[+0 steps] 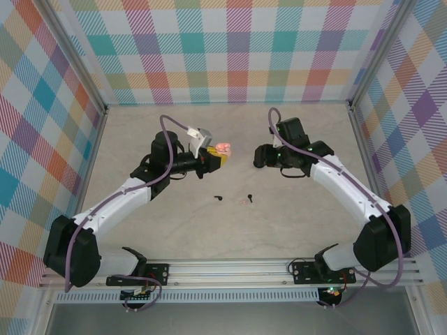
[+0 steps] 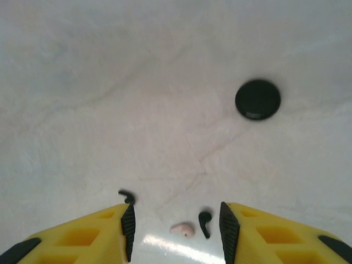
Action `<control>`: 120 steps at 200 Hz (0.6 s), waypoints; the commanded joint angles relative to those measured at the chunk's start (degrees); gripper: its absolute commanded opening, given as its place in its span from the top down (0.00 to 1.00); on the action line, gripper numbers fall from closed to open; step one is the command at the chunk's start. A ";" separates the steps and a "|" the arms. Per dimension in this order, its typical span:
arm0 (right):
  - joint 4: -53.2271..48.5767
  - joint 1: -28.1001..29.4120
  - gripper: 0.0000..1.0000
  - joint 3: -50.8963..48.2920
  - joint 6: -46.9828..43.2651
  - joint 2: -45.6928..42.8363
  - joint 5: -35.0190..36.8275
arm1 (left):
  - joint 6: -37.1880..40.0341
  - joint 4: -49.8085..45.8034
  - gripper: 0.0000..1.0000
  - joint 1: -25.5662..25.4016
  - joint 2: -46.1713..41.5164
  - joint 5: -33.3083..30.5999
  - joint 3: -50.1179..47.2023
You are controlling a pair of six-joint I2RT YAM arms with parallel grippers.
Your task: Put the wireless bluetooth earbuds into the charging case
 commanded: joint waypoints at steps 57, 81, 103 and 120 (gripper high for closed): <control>-2.83 4.39 0.53 -6.77 6.68 6.55 -11.56 | 3.15 -5.08 0.93 -0.25 -5.61 -1.37 -0.37; -2.78 6.88 0.53 -6.77 7.94 9.10 -12.19 | 3.11 -5.20 0.93 -0.27 -5.66 -1.61 -0.45; -3.05 8.66 0.53 -6.16 8.59 11.83 -12.71 | 3.21 -5.14 0.93 -0.25 -5.90 -1.65 -0.54; -3.57 9.82 0.53 -5.41 8.99 14.10 -12.47 | 3.21 -5.03 0.93 -0.25 -5.95 -1.73 -0.56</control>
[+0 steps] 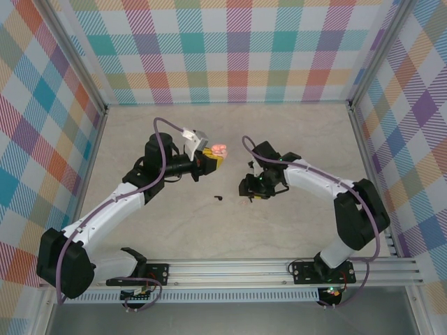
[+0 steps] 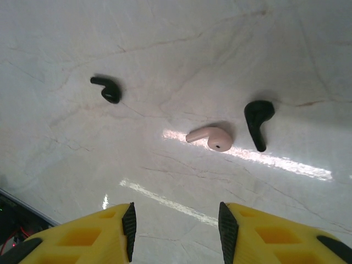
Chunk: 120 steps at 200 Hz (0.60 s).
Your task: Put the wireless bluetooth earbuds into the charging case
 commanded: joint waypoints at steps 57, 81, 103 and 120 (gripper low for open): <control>-1.46 3.51 0.54 2.21 3.54 7.59 0.78 | 1.13 0.39 0.93 -0.26 -1.67 -0.11 -0.36; -0.63 3.61 0.55 2.51 4.05 9.02 1.68 | 1.03 0.41 0.93 -0.25 -1.72 -0.10 -0.37; -0.33 3.64 0.56 3.45 4.44 10.64 3.48 | 0.95 0.26 0.93 -0.26 -1.51 -0.10 -0.09; 0.07 3.69 0.57 4.52 4.53 11.85 3.86 | 0.95 0.22 0.93 -0.25 -1.29 0.07 0.02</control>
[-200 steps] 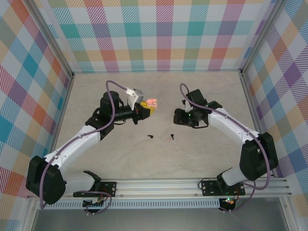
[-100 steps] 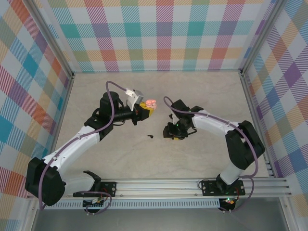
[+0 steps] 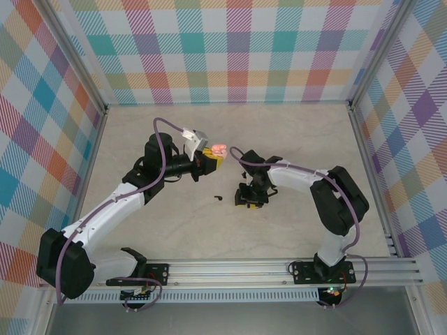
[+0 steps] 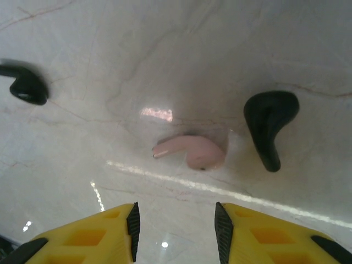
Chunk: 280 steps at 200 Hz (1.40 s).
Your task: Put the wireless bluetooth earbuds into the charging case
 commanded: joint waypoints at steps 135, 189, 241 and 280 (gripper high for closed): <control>-2.01 1.64 0.59 10.32 -1.31 8.32 4.97 | 0.98 0.10 0.93 -0.25 -1.01 -0.32 -0.17; -6.92 3.31 0.60 13.43 -3.47 9.61 9.83 | 1.03 0.50 0.93 -0.25 -0.94 -0.37 -0.46; -11.95 4.46 0.61 17.64 -9.14 11.60 13.35 | 0.97 0.42 0.93 -0.26 -1.27 -0.41 -0.61; -13.94 4.46 0.61 19.46 -11.59 12.62 12.74 | 0.89 0.47 0.93 -0.25 -1.39 -0.45 -0.56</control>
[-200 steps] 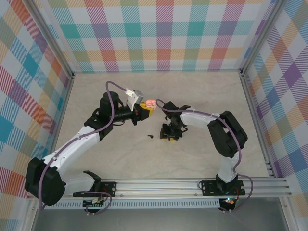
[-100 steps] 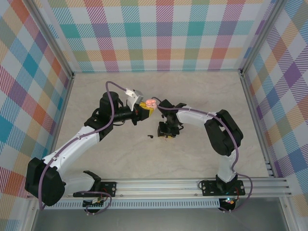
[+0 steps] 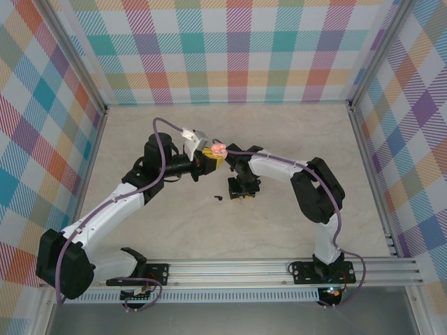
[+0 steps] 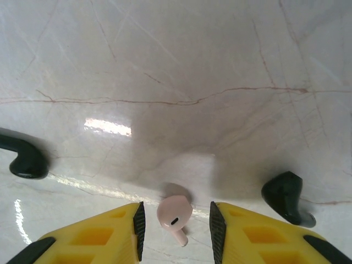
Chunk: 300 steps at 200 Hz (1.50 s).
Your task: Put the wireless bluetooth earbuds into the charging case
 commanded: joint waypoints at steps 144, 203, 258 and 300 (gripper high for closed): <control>-5.05 1.73 0.64 4.81 -3.97 4.63 0.19 | 0.84 -0.18 0.93 -0.27 -1.87 -0.53 -0.56; -4.74 1.91 0.66 4.99 -3.36 6.10 0.49 | 0.71 -0.01 0.93 -0.27 -1.79 -0.43 -0.48; -4.97 2.00 0.69 4.44 -2.32 6.47 1.61 | 0.79 0.04 0.93 -0.27 -1.79 -0.44 -0.74; -4.28 1.91 0.73 4.45 -0.47 6.07 1.31 | 0.78 -0.01 0.93 -0.32 -2.06 -0.65 -0.97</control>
